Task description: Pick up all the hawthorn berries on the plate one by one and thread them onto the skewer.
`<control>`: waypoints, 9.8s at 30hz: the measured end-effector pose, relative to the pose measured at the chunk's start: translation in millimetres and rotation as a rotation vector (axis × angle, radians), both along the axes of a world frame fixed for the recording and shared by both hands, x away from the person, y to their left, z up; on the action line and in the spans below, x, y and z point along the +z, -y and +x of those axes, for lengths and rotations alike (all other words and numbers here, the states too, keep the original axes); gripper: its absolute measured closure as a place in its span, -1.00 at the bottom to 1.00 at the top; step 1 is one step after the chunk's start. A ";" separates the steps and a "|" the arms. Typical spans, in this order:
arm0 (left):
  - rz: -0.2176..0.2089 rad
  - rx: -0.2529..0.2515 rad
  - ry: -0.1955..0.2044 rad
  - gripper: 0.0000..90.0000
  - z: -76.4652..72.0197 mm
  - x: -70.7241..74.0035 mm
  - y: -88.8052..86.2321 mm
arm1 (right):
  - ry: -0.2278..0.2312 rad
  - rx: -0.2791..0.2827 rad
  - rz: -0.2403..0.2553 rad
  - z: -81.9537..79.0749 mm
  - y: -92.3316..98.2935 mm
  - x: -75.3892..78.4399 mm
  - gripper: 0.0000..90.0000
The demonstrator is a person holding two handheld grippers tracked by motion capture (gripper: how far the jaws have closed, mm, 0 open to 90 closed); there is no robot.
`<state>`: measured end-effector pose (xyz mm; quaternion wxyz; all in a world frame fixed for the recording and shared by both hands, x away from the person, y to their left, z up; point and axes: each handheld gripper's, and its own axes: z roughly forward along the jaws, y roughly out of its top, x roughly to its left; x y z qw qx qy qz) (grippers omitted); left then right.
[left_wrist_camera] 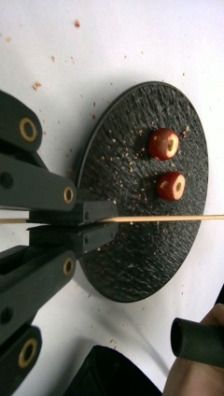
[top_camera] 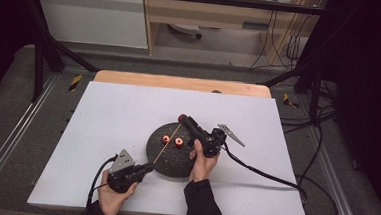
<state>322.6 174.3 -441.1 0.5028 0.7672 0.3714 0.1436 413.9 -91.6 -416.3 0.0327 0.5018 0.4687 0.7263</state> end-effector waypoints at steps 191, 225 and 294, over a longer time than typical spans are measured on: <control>0.169 -0.071 -0.066 0.96 12.1 4.8 -56.9 | -0.424 0.550 -1.098 65.5 -43.8 20.2 0.37; 0.141 -0.076 -0.052 0.96 10.7 6.7 -46.7 | -0.177 0.320 -0.580 5.1 20.8 25.3 0.38; 0.026 -0.054 0.031 0.96 2.9 15.0 -4.7 | 0.041 0.031 -0.020 4.9 20.4 28.2 0.38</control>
